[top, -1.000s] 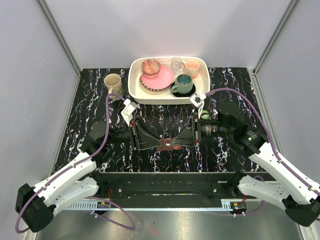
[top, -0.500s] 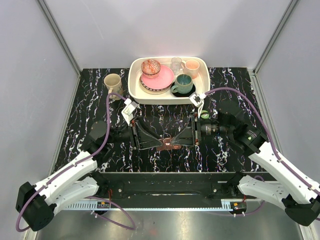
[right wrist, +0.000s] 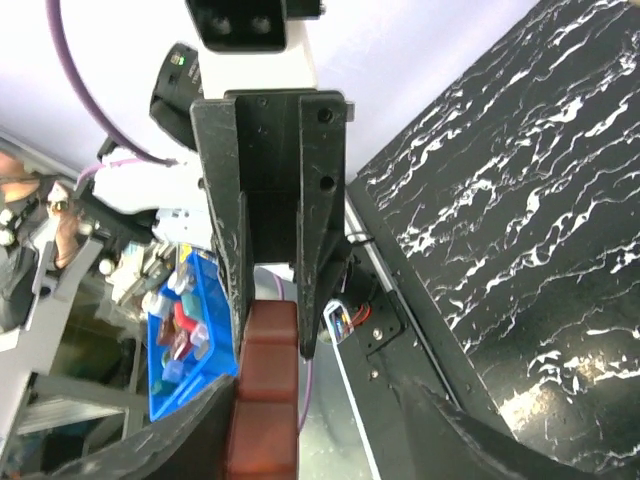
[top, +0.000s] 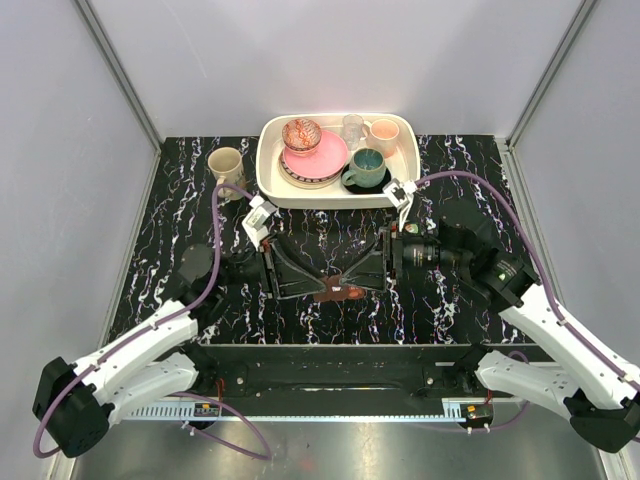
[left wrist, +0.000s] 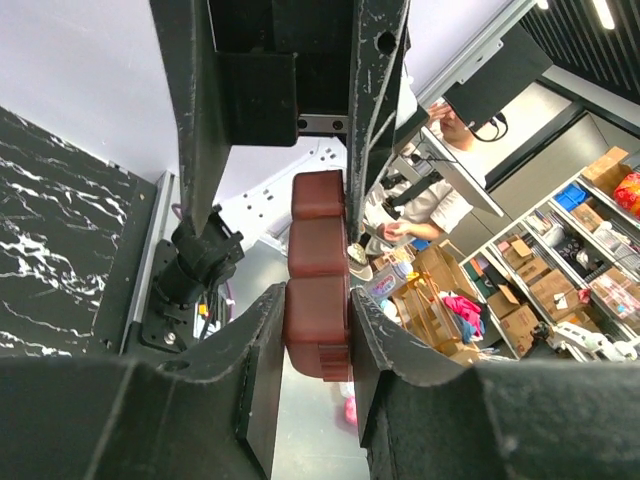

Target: Sort the pills into containers

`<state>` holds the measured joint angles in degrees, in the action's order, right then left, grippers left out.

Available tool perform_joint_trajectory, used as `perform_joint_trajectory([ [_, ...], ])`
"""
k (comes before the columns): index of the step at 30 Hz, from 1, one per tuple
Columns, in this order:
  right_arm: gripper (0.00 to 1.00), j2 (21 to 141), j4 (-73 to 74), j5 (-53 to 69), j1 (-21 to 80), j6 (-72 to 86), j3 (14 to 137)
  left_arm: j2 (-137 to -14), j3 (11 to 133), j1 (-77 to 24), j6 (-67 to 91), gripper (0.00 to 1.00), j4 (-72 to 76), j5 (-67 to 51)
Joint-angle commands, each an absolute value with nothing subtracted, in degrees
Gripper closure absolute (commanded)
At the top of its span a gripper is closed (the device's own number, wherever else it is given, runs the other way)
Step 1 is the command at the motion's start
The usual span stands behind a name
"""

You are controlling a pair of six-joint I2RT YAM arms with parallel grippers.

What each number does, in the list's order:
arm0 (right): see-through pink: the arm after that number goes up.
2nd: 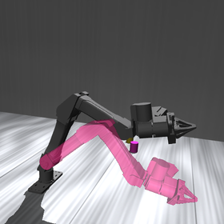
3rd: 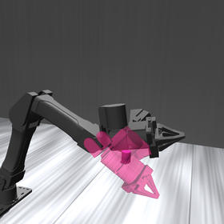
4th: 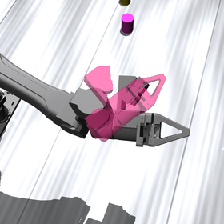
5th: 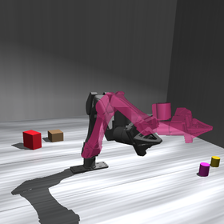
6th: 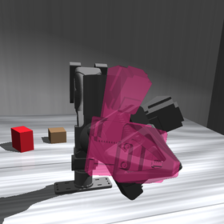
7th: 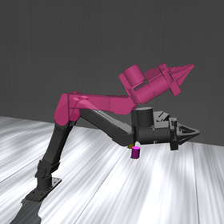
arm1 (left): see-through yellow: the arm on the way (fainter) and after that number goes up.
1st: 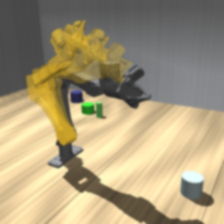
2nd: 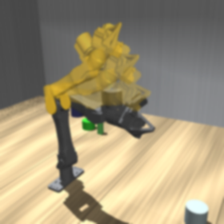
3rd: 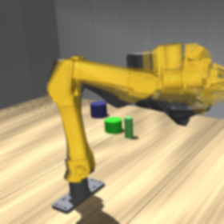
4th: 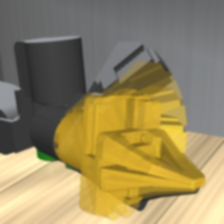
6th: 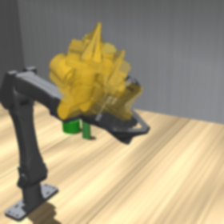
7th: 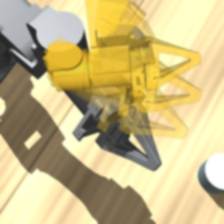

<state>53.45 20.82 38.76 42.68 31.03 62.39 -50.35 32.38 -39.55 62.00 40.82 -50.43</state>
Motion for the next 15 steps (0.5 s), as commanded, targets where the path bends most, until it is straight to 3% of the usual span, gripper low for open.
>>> perform_joint_trajectory([
  [1, 0.22, 52.21, 14.87, 31.91, 42.28, 31.55, 64.69, -49.13, 32.52, -40.08, 63.90, 1.00, 48.43, -49.14],
  [4, 0.19, 51.16, 11.44, 28.49, 42.28, 32.95, 64.42, -47.73, 32.08, -40.17, 64.16, 1.00, 48.17, -43.96],
  [9, 0.17, 48.26, 3.80, 16.91, 42.28, 38.22, 60.48, -43.25, 28.66, -40.17, 66.17, 1.00, 44.83, -25.69],
  [15, 0.16, 45.09, -16.76, 7.75, 42.36, 51.04, 50.46, -40.69, 25.75, -40.34, 69.26, 1.00, 46.32, -11.96],
])
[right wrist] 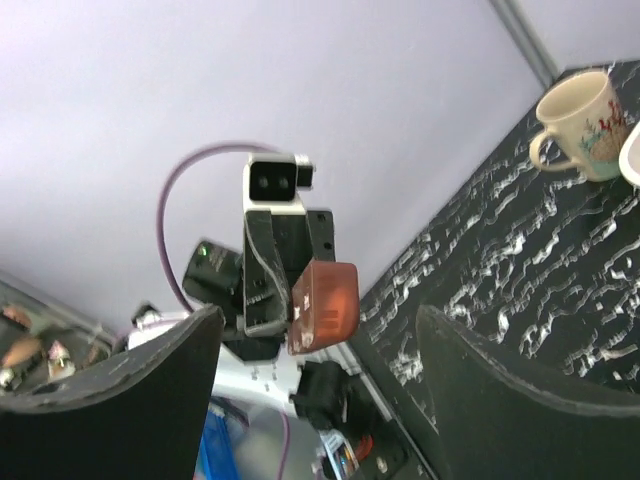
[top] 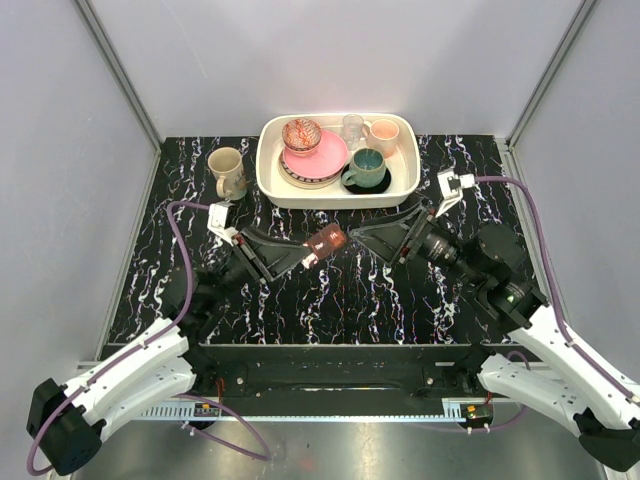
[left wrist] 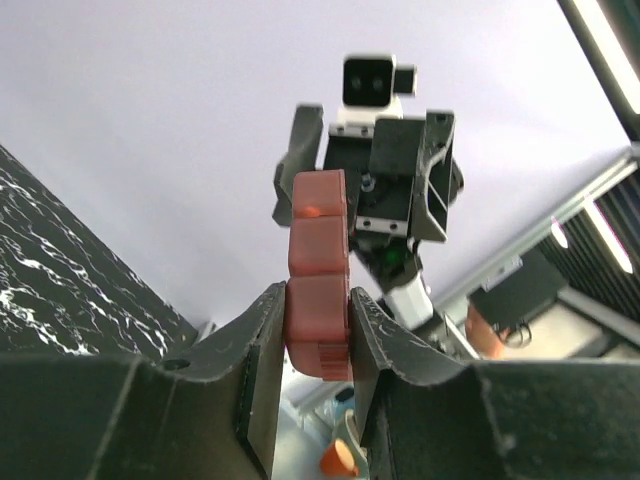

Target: Sort the pills into containers

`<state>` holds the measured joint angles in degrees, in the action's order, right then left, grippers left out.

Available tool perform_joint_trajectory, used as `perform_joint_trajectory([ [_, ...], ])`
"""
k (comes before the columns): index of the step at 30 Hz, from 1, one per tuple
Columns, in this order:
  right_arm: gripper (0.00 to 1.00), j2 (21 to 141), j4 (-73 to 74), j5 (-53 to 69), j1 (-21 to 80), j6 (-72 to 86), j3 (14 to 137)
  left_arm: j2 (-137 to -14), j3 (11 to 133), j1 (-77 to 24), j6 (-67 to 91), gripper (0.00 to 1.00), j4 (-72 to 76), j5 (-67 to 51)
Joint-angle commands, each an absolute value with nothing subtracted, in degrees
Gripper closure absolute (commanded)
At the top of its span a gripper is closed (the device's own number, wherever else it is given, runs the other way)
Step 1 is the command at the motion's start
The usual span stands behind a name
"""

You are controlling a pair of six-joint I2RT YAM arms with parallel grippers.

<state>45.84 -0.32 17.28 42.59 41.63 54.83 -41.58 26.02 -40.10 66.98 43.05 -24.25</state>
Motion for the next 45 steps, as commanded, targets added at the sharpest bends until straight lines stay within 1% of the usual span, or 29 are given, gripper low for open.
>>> perform_joint_trajectory([
  [1, 0.16, 45.61, -17.83, 7.39, 42.28, 51.67, 49.58, -40.61, 25.84, -40.52, 69.34, 1.00, 46.23, -10.30],
  [5, 0.17, 48.60, -19.86, 8.52, 42.28, 52.65, 50.27, -40.34, 27.15, -41.57, 69.43, 1.00, 44.39, -7.39],
  [12, 0.17, 51.59, -22.76, 9.67, 42.36, 53.00, 50.27, -41.31, 27.95, -42.71, 69.79, 1.00, 44.12, -5.71],
  [16, 0.22, 52.64, -23.20, 10.89, 42.28, 53.44, 50.45, -42.45, 27.86, -43.07, 70.31, 1.00, 45.52, -5.27],
  [17, 0.25, 52.91, -23.29, 11.51, 42.28, 53.52, 50.45, -42.45, 27.77, -43.07, 70.40, 1.00, 45.70, -5.19],
  [20, 0.29, 53.96, -23.29, 12.91, 42.36, 54.05, 50.80, -43.15, 27.86, -43.42, 70.49, 1.00, 46.23, -5.10],
  [25, 0.30, 56.34, -22.41, 15.55, 42.36, 54.31, 51.33, -43.94, 27.33, -43.68, 70.93, 1.00, 47.63, -5.01],
  [29, 0.32, 56.43, -22.50, 15.73, 42.36, 54.23, 50.63, -44.12, 27.51, -43.77, 70.75, 1.00, 47.55, -4.92],
  [37, 0.48, 55.63, -22.59, 15.73, 42.28, 54.23, 49.66, -45.18, 27.77, -44.12, 71.01, 1.00, 48.60, -4.92],
  [39, 0.51, 55.90, -22.67, 15.99, 42.28, 54.32, 49.75, -45.35, 27.86, -44.12, 71.02, 1.00, 48.78, -4.66],
  [42, 0.60, 56.08, -22.94, 16.26, 42.28, 54.58, 49.57, -45.35, 27.69, -44.30, 71.02, 1.00, 48.78, -4.57],
  [43, 0.66, 56.16, -23.03, 16.35, 42.28, 54.58, 49.48, -45.35, 27.69, -44.38, 71.02, 1.00, 48.78, -4.40],
  [45, 0.75, 56.42, -23.12, 16.44, 42.28, 54.58, 49.48, -45.44, 27.69, -44.47, 71.02, 1.00, 48.78, -4.39],
])
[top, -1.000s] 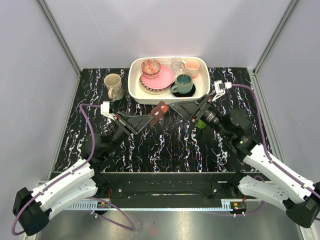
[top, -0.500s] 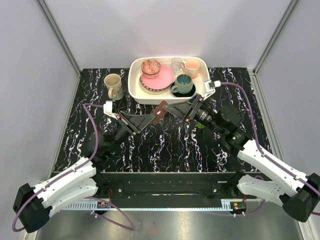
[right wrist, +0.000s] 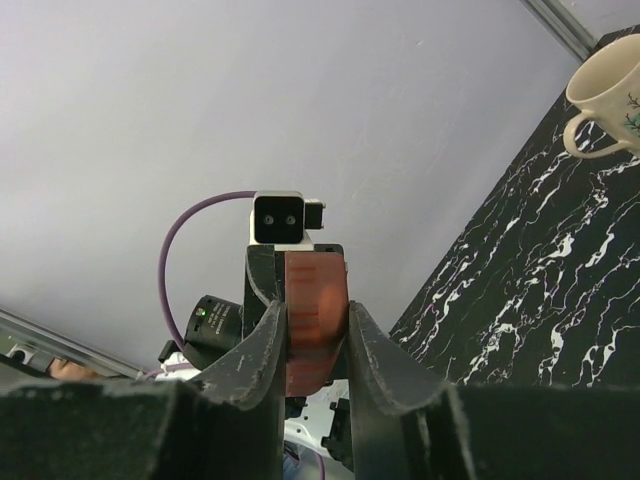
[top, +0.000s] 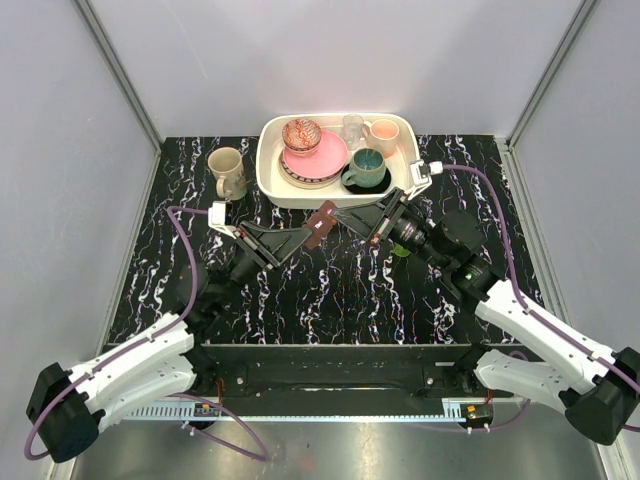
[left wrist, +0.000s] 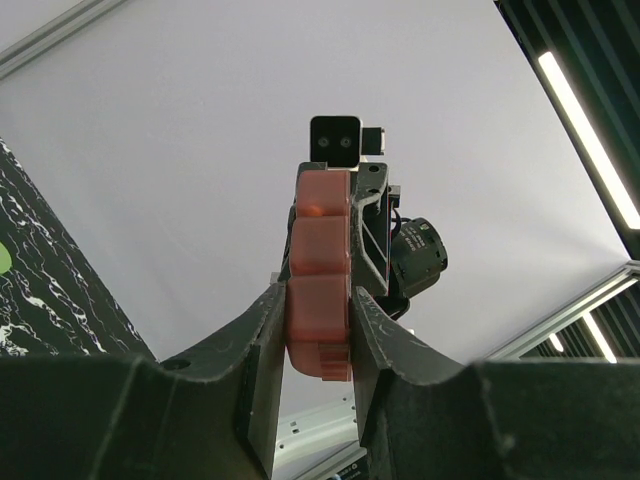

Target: Sort the pills into containers

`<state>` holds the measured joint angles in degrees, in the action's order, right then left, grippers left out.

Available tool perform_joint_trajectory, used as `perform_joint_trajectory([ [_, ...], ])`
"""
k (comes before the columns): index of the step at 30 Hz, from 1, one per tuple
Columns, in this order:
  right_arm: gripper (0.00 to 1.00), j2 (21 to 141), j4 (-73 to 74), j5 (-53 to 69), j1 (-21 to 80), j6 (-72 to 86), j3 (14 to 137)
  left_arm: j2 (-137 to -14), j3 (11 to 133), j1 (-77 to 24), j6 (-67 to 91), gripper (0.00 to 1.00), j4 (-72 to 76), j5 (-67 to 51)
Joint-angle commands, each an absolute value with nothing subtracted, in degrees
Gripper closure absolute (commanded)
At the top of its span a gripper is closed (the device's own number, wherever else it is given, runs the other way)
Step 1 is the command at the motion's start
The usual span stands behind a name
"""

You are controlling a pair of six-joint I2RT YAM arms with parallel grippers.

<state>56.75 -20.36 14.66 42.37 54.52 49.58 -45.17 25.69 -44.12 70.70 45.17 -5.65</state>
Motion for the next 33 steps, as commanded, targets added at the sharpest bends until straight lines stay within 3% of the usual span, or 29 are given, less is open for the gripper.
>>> perform_joint_trajectory([
  [1, 0.80, 56.43, -22.85, 16.52, 42.36, 54.58, 49.57, -45.53, 27.77, -44.47, 71.02, 1.00, 48.78, -4.57],
  [2, 0.95, 56.60, -22.59, 16.52, 42.36, 54.67, 49.83, -45.61, 27.86, -44.56, 71.10, 1.00, 48.87, -4.57],
  [3, 1.00, 56.78, -22.15, 16.52, 42.28, 54.67, 50.01, -45.62, 27.77, -44.56, 71.10, 1.00, 48.95, -4.48],
  [9, 1.00, 56.60, -21.62, 17.40, 42.28, 54.23, 50.45, -45.97, 27.95, -44.74, 71.28, 1.00, 49.31, -4.57],
  [10, 0.95, 56.69, -21.19, 16.97, 42.36, 54.23, 50.54, -46.05, 27.95, -44.82, 71.19, 1.00, 49.39, -4.48],
  [12, 0.64, 56.69, -21.01, 16.70, 42.36, 54.32, 50.71, -46.23, 28.04, -44.82, 71.28, 1.00, 49.48, -4.66],
  [15, 0.56, 56.95, -21.09, 17.14, 42.36, 54.49, 50.80, -46.41, 27.95, -45.09, 71.28, 1.00, 49.66, -4.75],
  [18, 0.54, 57.22, -21.53, 17.31, 42.28, 54.84, 50.80, -46.32, 27.86, -45.18, 71.28, 1.00, 49.75, -4.83],
  [19, 0.59, 57.30, -21.79, 17.49, 42.28, 54.93, 50.80, -46.41, 27.86, -45.26, 71.28, 1.00, 49.75, -4.75],
  [21, 0.94, 57.30, -22.32, 17.84, 42.28, 55.02, 50.63, -46.14, 27.77, -45.35, 71.28, 1.00, 49.75, -4.66],
  [22, 1.00, 57.22, -22.32, 17.49, 42.28, 55.28, 50.45, -46.14, 27.69, -45.35, 71.28, 1.00, 49.83, -4.75],
  [25, 1.00, 57.04, -22.15, 17.32, 42.28, 55.28, 50.45, -45.97, 27.60, -45.44, 71.28, 1.00, 49.75, -4.75],
  [29, 0.55, 57.30, -22.15, 17.75, 42.28, 55.55, 50.71, -46.14, 27.60, -45.44, 71.46, 1.00, 49.75, -4.75],
  [30, 0.55, 57.39, -22.15, 17.75, 42.28, 55.55, 50.63, -46.14, 27.60, -45.44, 71.46, 1.00, 49.83, -4.75],
  [31, 0.61, 57.22, -22.24, 17.75, 42.28, 55.55, 50.71, -46.23, 27.68, -45.44, 71.46, 1.00, 49.92, -4.75],
  [33, 1.00, 57.13, -22.32, 17.49, 42.36, 55.55, 50.45, -46.32, 27.68, -45.44, 71.37, 1.00, 50.01, -4.83],
])
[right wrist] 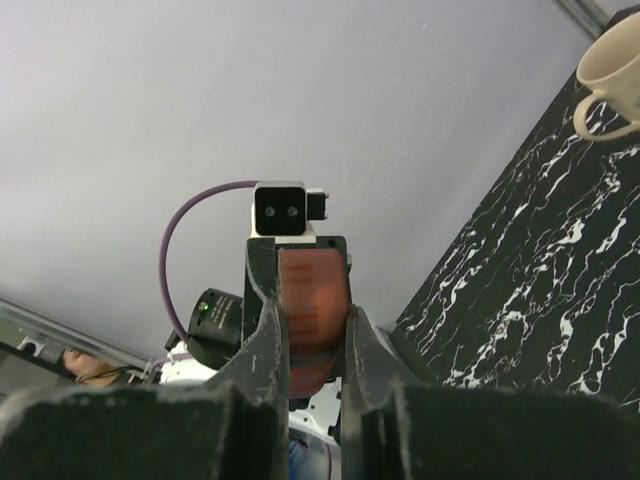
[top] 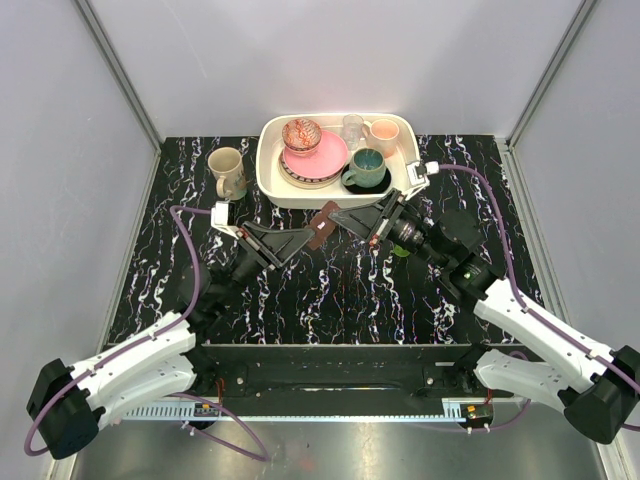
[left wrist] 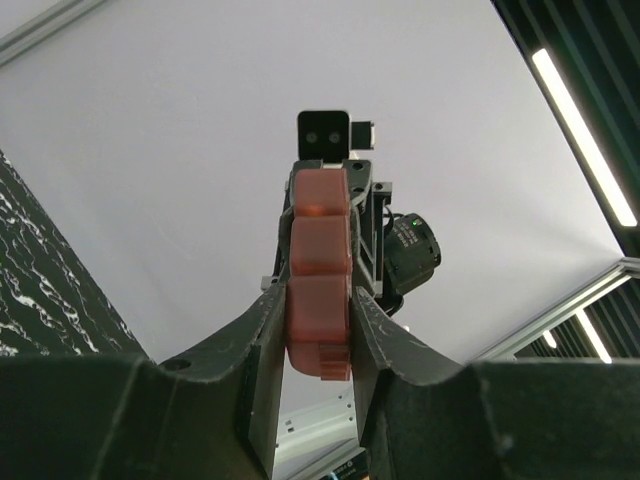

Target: Sort the pills into containers

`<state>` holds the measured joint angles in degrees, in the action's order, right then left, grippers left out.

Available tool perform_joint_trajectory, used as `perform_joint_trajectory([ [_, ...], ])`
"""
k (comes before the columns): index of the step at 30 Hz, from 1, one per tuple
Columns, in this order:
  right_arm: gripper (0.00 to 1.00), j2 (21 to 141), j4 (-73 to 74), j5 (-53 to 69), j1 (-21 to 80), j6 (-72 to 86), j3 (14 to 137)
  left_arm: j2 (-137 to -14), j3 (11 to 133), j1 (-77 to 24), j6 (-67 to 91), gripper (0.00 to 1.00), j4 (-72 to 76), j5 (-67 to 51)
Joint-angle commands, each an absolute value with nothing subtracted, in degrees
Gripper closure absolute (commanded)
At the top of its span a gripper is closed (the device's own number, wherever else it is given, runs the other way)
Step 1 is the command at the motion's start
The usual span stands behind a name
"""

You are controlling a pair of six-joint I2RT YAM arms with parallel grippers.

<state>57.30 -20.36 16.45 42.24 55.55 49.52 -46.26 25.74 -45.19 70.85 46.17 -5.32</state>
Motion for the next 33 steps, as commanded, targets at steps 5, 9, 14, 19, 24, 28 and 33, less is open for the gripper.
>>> perform_joint_trajectory([
  [5, 0.89, 56.08, -21.80, 17.32, 42.36, 54.58, 50.36, -46.32, 27.25, -45.53, 71.54, 1.00, 50.01, -4.75],
  [9, 0.41, 55.29, -20.74, 16.26, 42.36, 53.53, 50.01, -46.23, 26.81, -45.53, 71.54, 1.00, 50.10, -4.66],
  [14, 0.25, 51.07, -14.69, 12.67, 42.28, 48.35, 50.36, -45.18, 24.97, -45.44, 71.54, 1.00, 49.48, -4.40],
  [19, 0.22, 43.70, -0.39, 1.34, 42.28, 40.26, 51.24, -44.39, 24.17, -45.00, 68.65, 1.00, 42.91, -5.09],
  [24, 0.22, 39.12, 15.78, -7.01, 42.28, 35.52, 52.82, -48.59, 25.83, -44.47, 61.54, 1.00, 31.48, -10.36],
  [28, 0.21, 35.34, 22.05, -9.22, 42.36, 34.37, 52.30, -56.48, 26.80, -43.86, 55.82, 1.00, 28.65, -15.11],
  [33, 0.22, 32.26, 26.97, -11.86, 42.36, 34.63, 51.16, -67.13, 25.93, -41.14, 52.47, 1.00, 35.23, -22.14],
])
